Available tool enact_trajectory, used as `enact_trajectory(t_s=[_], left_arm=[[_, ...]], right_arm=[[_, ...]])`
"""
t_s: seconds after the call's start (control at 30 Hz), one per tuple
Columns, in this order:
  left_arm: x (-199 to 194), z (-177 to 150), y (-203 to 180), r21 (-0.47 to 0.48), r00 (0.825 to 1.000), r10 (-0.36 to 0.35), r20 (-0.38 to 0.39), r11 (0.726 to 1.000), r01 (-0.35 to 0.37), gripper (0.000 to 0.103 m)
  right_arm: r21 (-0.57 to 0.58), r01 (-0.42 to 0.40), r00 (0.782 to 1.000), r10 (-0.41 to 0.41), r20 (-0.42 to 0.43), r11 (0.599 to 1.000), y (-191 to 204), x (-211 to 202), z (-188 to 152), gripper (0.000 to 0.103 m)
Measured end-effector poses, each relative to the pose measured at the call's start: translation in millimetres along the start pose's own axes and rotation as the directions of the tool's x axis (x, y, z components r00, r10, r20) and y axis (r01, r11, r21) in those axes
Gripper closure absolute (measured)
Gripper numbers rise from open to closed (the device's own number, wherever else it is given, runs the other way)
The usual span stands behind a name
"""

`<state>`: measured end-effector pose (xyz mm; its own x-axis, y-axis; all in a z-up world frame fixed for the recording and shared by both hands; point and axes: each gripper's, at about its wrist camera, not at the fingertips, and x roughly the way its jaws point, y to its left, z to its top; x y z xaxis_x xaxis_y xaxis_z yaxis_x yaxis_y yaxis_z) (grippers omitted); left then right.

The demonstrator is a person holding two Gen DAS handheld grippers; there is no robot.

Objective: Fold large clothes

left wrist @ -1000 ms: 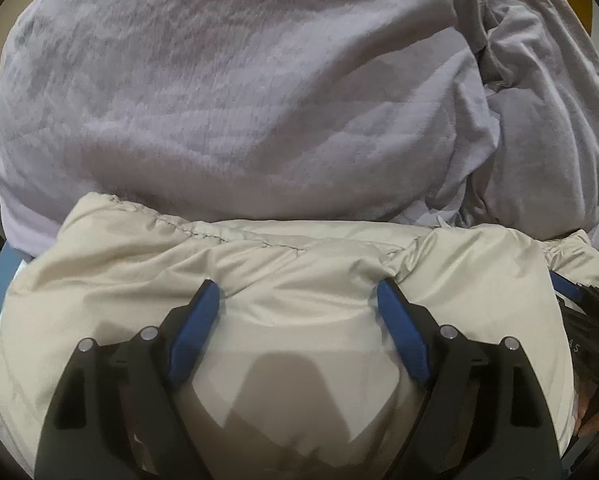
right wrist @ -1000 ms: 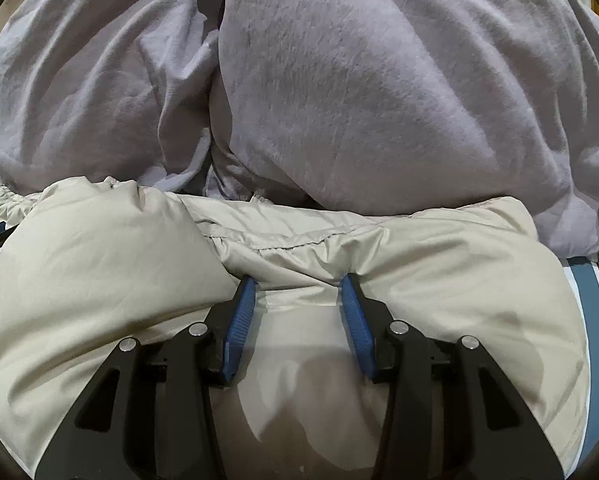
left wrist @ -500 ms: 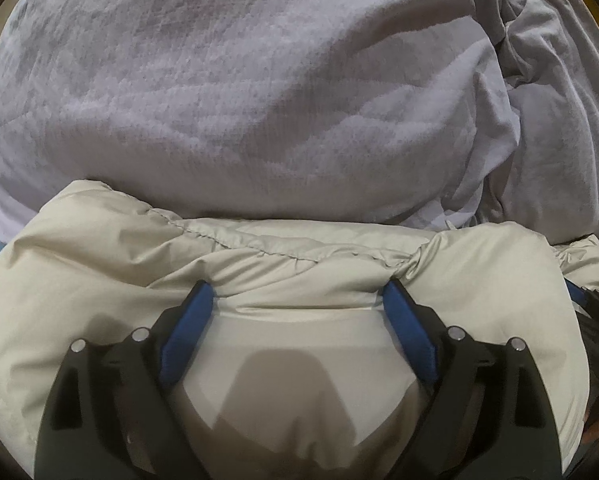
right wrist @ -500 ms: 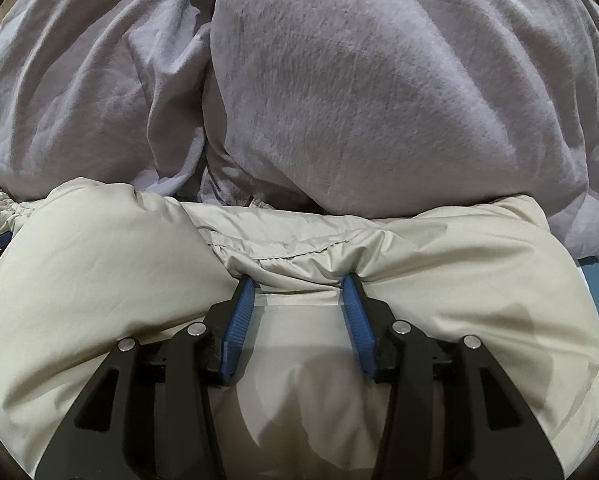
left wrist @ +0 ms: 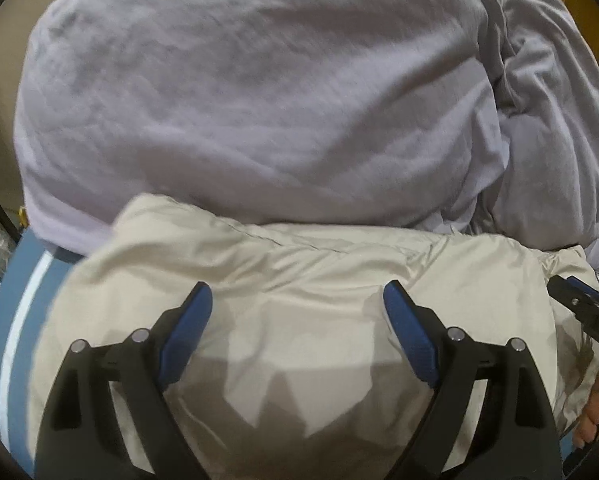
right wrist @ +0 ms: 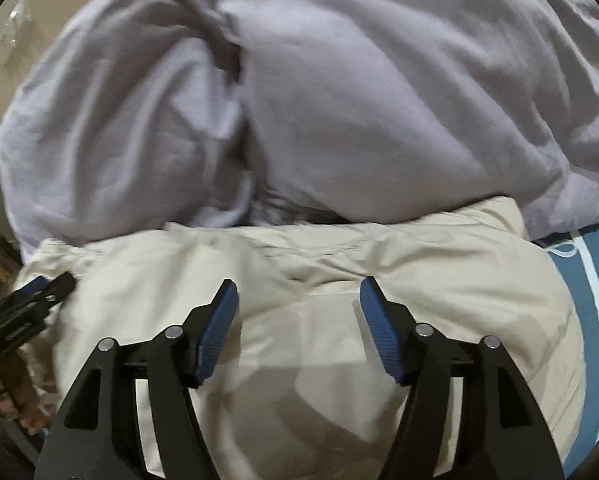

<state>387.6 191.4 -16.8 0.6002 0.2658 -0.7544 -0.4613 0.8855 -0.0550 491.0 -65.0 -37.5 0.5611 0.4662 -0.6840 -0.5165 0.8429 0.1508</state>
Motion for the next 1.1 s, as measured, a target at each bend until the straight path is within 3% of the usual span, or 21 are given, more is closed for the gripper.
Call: enact_trajectory(t_s=[0.17,0.3,0.53,1.1], left_arm=[[4,5,12,-0.016,0.999,0.046,0.015,0.999,-0.046,0.016],[21,1,22,-0.030,0.996,0.085,-0.009,0.996,-0.085,0.016],[33,-6,38,-0.035,0.996,0.092,-0.022,0.995,-0.093,0.015],[62,-17,42,-0.062,0.997,0.077,-0.020,0.995,-0.078,0.010]], right_arm=[[-0.044,-0.044,0.999,0.045,0.025,0.998,35,2,0,0.037],[-0.070,-0.023,1.000,0.022,-0.012,0.997,49,26,-11,0.037],[-0.032,-0.002,1.000,0.002,-0.018,0.999,39,40,-21,0.029],[-0.034,0.009,1.000,-0.008,0.011,0.999,33,53,-31,0.025]])
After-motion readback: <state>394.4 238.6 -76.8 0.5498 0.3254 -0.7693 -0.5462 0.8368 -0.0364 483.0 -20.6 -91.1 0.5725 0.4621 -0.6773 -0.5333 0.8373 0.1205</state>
